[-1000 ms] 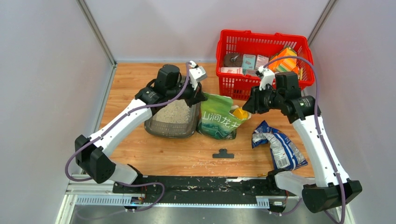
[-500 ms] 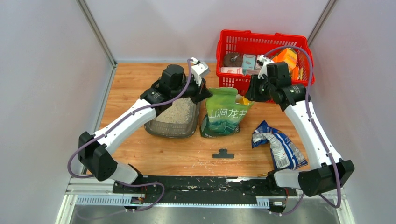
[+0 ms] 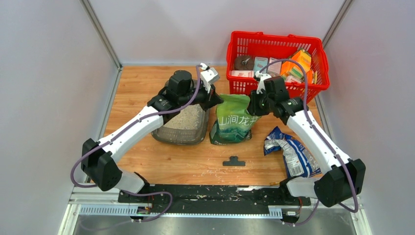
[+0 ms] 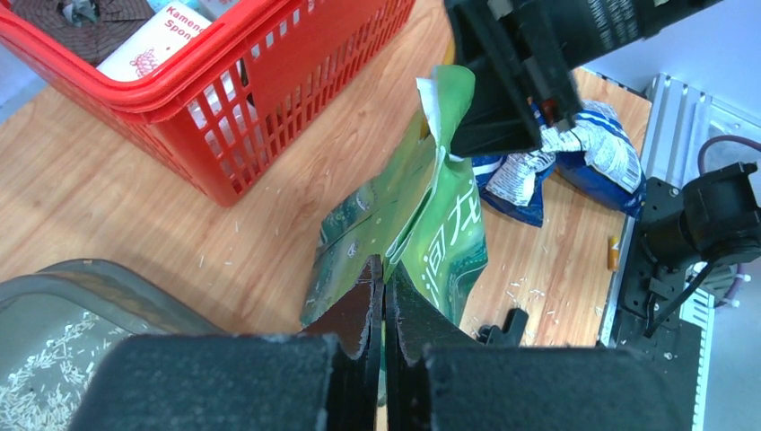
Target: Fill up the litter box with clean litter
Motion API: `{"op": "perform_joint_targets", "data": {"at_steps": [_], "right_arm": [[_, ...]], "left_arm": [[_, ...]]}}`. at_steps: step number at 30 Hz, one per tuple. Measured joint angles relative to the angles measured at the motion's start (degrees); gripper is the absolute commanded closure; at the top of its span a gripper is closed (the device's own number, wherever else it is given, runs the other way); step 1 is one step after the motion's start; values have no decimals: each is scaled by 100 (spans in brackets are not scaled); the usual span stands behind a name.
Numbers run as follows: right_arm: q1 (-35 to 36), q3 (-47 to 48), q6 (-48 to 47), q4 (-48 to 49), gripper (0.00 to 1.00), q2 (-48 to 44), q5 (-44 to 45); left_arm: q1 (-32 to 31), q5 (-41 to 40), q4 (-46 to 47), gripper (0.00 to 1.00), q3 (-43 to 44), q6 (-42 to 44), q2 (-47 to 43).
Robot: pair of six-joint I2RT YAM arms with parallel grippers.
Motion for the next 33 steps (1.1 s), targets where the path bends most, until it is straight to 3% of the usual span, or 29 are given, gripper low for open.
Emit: {"op": "perform_joint_targets", "data": {"at_steps": [8, 14, 26, 33], "right_arm": [[68, -544, 282, 671, 100, 142, -101], [-201, -1169, 337, 1414, 100, 13, -837], [-1475, -1462, 531, 2035, 100, 494, -3556], [-2540, -1580, 1718, 1961, 100, 584, -5060]], "left_arm": [[0, 15, 212, 100, -92, -133, -2], [-9, 61, 417, 100, -181, -358, 9], [-13, 155, 479, 100, -188, -243, 87], [-24, 155, 173, 100, -74, 376, 81]]}}
